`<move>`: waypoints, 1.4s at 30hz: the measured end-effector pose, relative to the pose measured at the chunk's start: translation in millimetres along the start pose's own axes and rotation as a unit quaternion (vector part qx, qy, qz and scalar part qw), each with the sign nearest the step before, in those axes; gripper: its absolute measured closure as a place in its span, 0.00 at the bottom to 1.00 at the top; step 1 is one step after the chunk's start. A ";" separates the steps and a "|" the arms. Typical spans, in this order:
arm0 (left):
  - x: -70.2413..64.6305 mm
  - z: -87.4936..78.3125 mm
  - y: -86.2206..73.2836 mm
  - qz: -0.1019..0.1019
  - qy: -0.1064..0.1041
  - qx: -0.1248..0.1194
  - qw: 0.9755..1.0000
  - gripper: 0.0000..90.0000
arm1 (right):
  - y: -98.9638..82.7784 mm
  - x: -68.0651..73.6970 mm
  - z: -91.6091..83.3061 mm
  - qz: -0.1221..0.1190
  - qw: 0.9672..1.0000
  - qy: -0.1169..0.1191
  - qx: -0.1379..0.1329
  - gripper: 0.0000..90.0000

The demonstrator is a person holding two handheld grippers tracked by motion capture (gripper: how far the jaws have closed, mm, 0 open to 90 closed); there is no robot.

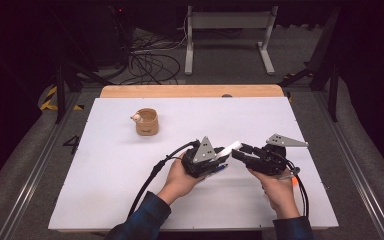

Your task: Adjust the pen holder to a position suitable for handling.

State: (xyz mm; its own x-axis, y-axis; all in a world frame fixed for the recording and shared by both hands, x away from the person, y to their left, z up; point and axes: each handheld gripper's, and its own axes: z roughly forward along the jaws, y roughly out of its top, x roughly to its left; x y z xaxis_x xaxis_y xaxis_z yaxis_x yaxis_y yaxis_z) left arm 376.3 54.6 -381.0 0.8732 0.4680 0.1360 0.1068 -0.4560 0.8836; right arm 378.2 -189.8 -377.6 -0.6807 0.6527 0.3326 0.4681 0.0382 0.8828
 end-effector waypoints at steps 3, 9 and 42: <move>-0.1 0.3 0.3 0.000 -0.002 0.000 1.000 0.79 | -1.1 -1.8 0.2 0.013 1.000 0.010 -0.009 0.58; -3.3 5.4 -2.2 0.007 -0.009 0.019 1.000 0.79 | -2.6 -2.9 1.1 0.027 0.999 0.029 -0.027 0.67; -6.0 18.4 2.2 -0.021 -0.012 0.025 0.999 0.78 | 0.0 18.2 4.7 -0.042 0.999 -0.003 -0.024 0.75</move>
State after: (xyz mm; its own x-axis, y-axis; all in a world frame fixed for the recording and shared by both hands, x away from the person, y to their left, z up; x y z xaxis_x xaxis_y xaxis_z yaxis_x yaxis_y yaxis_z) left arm 380.1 36.9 -388.1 0.8782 0.4701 0.0884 0.1668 -0.4741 0.8645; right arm 368.5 -174.3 -373.1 -0.7137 0.6525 0.2546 0.3817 0.0576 0.9225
